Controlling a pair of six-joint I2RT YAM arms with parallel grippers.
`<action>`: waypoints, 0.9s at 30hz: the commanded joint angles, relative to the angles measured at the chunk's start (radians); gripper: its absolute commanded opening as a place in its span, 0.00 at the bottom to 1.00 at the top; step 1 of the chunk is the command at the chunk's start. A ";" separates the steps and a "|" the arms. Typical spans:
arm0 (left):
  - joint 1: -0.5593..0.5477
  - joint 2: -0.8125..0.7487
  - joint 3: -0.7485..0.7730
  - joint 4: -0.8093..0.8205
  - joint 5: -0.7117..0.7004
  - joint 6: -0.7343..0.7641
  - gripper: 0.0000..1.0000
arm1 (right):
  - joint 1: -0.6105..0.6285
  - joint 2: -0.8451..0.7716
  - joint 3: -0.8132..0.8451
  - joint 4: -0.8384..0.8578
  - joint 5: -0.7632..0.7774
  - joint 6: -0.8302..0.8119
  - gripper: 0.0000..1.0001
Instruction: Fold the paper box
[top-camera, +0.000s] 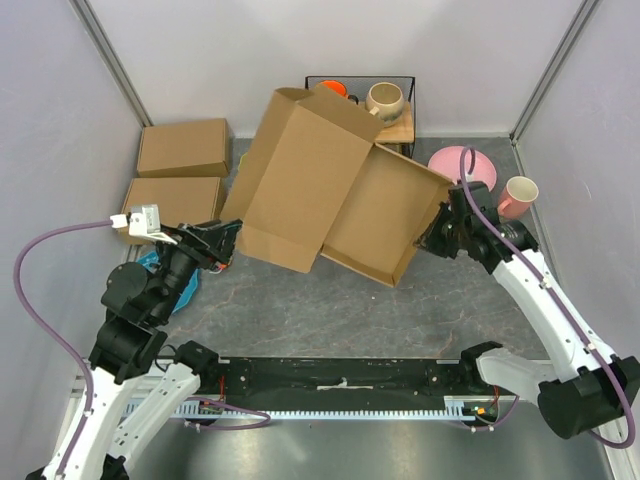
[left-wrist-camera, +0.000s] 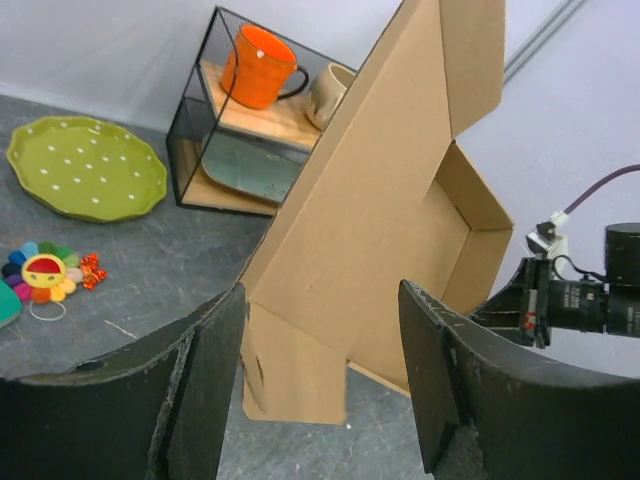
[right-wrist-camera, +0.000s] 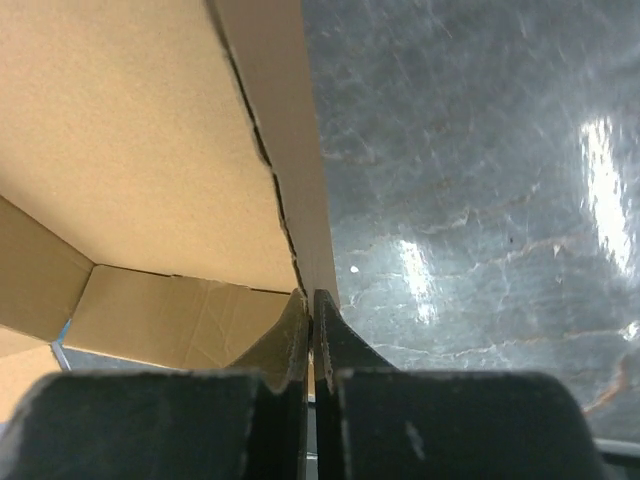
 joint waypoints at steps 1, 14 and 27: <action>0.003 0.003 -0.034 0.057 0.061 -0.032 0.70 | -0.002 -0.051 -0.148 0.054 -0.010 0.219 0.00; 0.003 0.006 -0.180 0.126 0.279 -0.084 0.69 | 0.088 -0.189 -0.561 0.280 0.036 0.679 0.00; 0.001 0.000 -0.232 0.129 0.247 -0.113 0.68 | 0.476 0.086 -0.538 0.646 0.211 1.040 0.00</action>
